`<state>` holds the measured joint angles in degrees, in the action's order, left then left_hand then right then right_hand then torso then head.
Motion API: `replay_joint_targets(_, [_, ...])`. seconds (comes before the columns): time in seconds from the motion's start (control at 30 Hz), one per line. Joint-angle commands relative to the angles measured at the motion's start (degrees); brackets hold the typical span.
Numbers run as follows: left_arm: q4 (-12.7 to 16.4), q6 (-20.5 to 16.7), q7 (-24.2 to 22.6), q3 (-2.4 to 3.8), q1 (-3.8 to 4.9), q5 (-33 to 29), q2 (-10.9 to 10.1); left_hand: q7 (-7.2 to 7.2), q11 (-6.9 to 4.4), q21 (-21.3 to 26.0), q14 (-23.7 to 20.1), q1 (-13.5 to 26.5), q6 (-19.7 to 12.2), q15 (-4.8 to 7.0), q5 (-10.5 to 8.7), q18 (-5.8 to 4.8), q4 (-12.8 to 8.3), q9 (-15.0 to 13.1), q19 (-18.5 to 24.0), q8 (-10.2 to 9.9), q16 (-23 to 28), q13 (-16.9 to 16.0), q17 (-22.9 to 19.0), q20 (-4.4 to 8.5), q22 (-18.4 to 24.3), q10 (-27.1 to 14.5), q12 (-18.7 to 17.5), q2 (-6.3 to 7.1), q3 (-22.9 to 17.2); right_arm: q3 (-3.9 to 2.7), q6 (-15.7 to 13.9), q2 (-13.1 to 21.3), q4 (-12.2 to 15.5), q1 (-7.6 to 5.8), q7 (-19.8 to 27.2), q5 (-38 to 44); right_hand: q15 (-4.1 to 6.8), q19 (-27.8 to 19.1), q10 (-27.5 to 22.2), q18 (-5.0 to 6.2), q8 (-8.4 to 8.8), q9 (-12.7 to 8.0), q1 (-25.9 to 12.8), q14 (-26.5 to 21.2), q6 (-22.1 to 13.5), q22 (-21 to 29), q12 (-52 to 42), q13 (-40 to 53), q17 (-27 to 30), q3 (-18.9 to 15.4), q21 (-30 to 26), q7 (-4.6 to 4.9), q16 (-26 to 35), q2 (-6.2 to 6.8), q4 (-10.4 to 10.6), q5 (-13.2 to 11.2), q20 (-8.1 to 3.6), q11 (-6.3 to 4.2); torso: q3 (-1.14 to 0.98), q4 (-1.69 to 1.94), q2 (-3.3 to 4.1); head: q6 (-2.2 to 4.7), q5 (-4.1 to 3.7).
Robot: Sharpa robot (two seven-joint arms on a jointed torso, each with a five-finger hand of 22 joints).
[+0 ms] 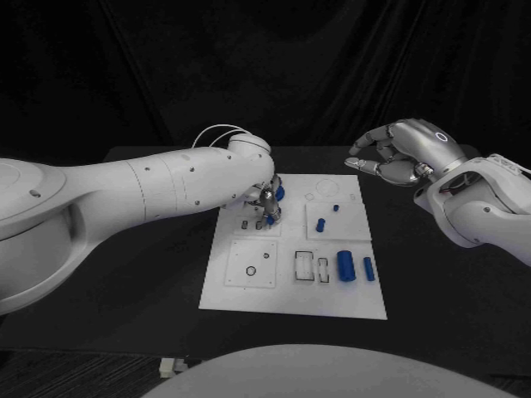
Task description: Assemble the parts on the task board
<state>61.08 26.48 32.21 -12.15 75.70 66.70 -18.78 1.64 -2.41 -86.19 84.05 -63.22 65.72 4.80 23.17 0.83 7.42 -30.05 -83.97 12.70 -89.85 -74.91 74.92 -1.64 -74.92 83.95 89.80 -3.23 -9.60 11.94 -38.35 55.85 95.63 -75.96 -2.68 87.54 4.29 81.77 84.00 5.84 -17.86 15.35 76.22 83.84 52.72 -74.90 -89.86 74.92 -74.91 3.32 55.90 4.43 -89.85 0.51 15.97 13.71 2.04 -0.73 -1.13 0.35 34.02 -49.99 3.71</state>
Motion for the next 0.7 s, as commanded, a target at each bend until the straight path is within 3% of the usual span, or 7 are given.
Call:
replay_joint_targets(0.03, [1.02, -1.47, 0.4, 0.05, -0.06, -0.03, -0.63, -0.04, 0.14, 0.24, 5.95, 0.52, 0.33, 0.06, 0.16, 0.75, 0.03, -0.12, -1.59, -0.3, -0.15, -15.09, 15.08, -0.04, -10.44, 6.05, 0.2, 0.65, -0.65, -0.04, 0.16, 0.07, -0.05, 0.15, -0.74, 0.15, -0.43, -0.18, 6.0, 0.1, -0.11, 0.08, 0.15, 6.16, 0.31, -7.05, -0.14, 15.08, -15.09, 0.09, -0.35, 0.25, -0.15, -0.46, -0.1, 0.36, 0.31, 0.5, -0.01, 0.02, -0.03, -0.01, 0.19])
replay_joint_targets(0.7, [8.92, -6.06, 3.88, 0.04, 0.59, -0.03, -7.98, -0.1, 0.27, 0.36, 5.95, 2.66, 0.85, -0.02, 0.11, 0.76, 0.85, -0.63, -1.62, -0.71, -0.15, -15.09, 15.08, -0.11, -10.46, 6.05, 0.2, 1.77, -2.44, -0.04, 0.92, -0.08, -0.35, 0.27, -1.24, 0.15, -0.47, -0.28, 6.0, 0.14, -0.12, 0.08, 0.11, 6.16, 0.35, -6.98, -0.14, 15.08, -15.09, 0.05, -0.68, 0.3, -0.15, -0.54, -0.02, 0.33, 0.34, 0.56, -0.11, 0.01, -0.14, -0.01, 0.68])
